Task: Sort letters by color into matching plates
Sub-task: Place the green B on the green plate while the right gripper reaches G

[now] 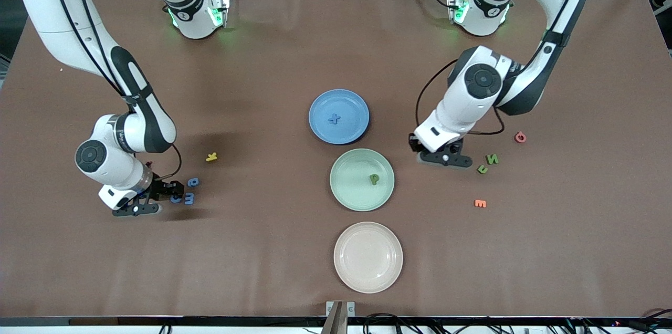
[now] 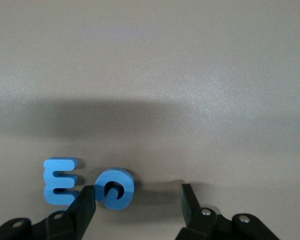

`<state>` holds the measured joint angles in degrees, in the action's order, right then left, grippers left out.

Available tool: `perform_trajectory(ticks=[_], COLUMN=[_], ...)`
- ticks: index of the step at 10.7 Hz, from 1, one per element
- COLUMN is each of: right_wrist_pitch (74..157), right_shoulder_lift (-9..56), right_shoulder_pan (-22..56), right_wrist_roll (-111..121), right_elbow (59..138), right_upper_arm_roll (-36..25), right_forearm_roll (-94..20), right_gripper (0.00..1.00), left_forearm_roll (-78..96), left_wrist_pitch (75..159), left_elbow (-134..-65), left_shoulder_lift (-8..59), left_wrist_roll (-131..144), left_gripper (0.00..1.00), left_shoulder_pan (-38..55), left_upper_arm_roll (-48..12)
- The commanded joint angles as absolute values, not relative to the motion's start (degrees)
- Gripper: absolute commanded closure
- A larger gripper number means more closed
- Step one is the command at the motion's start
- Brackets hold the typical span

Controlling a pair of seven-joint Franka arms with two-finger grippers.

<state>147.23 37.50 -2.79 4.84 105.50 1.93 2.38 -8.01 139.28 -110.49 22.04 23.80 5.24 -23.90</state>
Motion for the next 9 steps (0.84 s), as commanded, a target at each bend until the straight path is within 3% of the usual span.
perform_trajectory(ticks=[1, 5, 9], right_wrist_pitch=[147.8, 150.6, 150.6], right_shoulder_lift=[37.4, 38.2, 38.3], right_shoulder_pan=[-3.3, -3.2, -3.0], right_wrist_roll=[5.0, 5.0, 4.6], right_elbow=[105.7, 105.7, 105.8], right_upper_arm_roll=[2.2, 2.2, 2.2], right_forearm_roll=[3.7, 3.6, 3.6], right_gripper=[0.24, 0.27, 0.24], left_forearm_roll=[-11.4, -11.8, -11.5], left_wrist_pitch=[136.9, 135.9, 135.9], left_elbow=[-94.9, -90.6, -86.4], left_shoulder_lift=[34.9, 38.3, 41.2], left_wrist_roll=[24.7, 25.0, 31.5], left_gripper=[1.0, 1.0, 1.0], left_shoulder_pan=[10.0, 18.7, 24.2], left_upper_arm_roll=[-21.6, -15.7, -14.4])
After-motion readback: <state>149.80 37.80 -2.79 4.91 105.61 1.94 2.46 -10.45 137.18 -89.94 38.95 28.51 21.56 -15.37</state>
